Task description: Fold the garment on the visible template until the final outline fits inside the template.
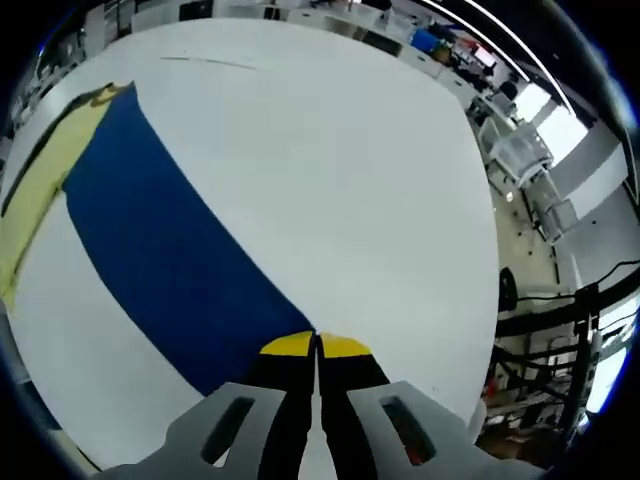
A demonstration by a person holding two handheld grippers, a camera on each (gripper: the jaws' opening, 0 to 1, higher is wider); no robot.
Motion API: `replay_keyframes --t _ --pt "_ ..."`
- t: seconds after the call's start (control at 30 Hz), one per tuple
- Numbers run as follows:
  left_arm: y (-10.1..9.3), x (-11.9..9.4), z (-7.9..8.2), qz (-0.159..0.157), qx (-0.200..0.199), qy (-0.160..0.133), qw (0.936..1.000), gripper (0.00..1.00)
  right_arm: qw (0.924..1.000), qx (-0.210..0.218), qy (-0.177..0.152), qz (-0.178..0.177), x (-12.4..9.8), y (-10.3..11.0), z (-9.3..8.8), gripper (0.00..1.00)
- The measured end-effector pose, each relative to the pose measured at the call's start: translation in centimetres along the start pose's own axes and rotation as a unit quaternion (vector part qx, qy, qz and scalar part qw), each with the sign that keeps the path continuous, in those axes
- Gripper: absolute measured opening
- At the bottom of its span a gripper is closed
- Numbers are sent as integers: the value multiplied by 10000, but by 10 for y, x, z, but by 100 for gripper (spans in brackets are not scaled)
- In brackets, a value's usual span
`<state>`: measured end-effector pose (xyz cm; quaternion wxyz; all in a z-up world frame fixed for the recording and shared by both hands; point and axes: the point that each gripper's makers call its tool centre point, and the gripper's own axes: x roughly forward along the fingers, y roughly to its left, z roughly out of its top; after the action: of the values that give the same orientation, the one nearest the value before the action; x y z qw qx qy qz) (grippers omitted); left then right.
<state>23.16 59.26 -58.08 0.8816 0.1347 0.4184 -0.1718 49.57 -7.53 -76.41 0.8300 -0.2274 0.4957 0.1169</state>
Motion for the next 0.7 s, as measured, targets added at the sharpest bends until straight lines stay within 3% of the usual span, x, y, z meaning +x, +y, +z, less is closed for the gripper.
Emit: replay_keyframes --t 0.23,0.43,0.7 --pt "-1 2 0 -22 -3 13 10000 100 10000 22 11 62 -3 4 -3 1" --pt "-1 2 0 -64 25 -12 10000 99 9994 -132 -63 308 -13 26 0 1" --pt "0 3 1 -101 69 -67 9999 99 9983 -339 -145 457 -19 40 5 4"
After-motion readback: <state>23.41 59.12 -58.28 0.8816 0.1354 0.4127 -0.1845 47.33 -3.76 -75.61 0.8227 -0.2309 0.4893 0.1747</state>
